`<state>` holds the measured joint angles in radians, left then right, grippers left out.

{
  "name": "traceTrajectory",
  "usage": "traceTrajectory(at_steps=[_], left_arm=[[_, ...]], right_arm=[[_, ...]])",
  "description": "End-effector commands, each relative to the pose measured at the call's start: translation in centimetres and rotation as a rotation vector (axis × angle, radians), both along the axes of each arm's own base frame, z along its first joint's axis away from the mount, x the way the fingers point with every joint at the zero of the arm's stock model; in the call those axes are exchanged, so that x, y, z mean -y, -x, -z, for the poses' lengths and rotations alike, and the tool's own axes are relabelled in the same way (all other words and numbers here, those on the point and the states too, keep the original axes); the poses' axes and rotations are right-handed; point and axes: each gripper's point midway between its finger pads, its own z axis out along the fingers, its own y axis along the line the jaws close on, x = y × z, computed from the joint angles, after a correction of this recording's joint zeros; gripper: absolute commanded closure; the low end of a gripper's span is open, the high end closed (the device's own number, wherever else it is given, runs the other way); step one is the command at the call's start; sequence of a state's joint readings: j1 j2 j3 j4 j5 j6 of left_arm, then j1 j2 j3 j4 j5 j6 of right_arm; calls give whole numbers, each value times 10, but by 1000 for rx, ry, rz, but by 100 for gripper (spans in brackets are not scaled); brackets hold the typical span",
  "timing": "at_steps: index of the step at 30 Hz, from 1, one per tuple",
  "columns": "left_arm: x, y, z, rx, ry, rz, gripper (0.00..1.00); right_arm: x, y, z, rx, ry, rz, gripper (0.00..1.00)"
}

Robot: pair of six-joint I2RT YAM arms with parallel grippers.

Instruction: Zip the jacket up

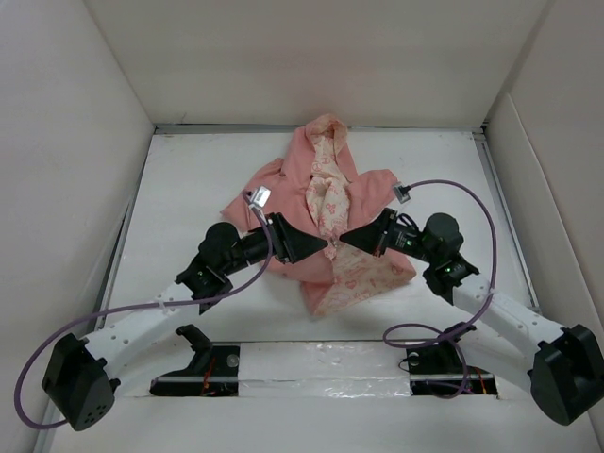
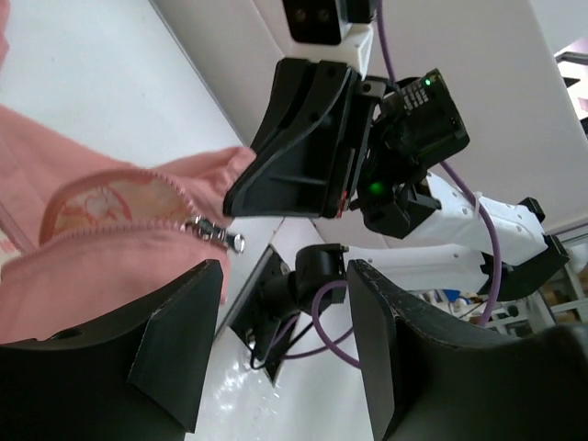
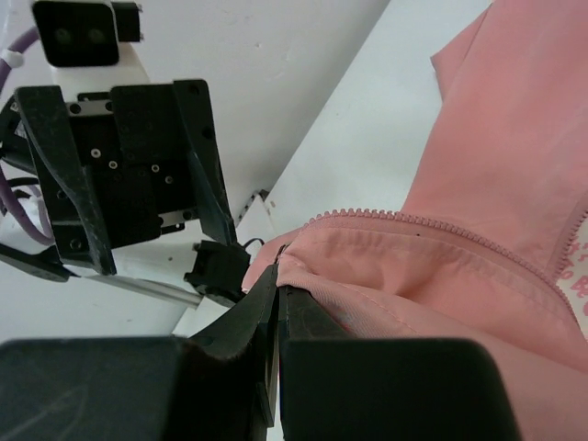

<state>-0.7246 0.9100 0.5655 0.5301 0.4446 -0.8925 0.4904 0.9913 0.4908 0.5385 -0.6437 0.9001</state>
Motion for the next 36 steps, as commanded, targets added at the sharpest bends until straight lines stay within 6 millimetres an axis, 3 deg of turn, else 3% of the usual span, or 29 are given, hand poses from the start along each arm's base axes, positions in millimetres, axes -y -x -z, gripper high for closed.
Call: traceTrajectory(at_steps=[1, 11, 13, 17, 18, 23, 25, 29, 36], left_arm=[[-7, 15, -14, -20, 74, 26, 45], [-5, 18, 6, -190, 120, 40, 46], [-3, 15, 12, -233, 115, 33, 53], [-10, 2, 17, -301, 93, -66, 76], [-13, 0, 26, -342, 61, -96, 77], [-13, -4, 8, -374, 57, -121, 67], [-13, -6, 21, -418, -3, -138, 64], [-7, -10, 22, -464, -5, -136, 50], [12, -8, 21, -462, -34, -147, 47]], right_arm=[[5, -2, -8, 75, 16, 15, 100], [10, -4, -2, 89, 57, 46, 100], [10, -5, 0, 96, 75, 58, 100], [12, -10, 3, 110, 111, 97, 100], [11, -11, 4, 121, 119, 104, 100], [11, -15, 8, 134, 158, 131, 100], [11, -19, 10, 144, 181, 153, 100], [10, -20, 6, 175, 203, 181, 100], [11, -11, -2, 191, 178, 175, 100]])
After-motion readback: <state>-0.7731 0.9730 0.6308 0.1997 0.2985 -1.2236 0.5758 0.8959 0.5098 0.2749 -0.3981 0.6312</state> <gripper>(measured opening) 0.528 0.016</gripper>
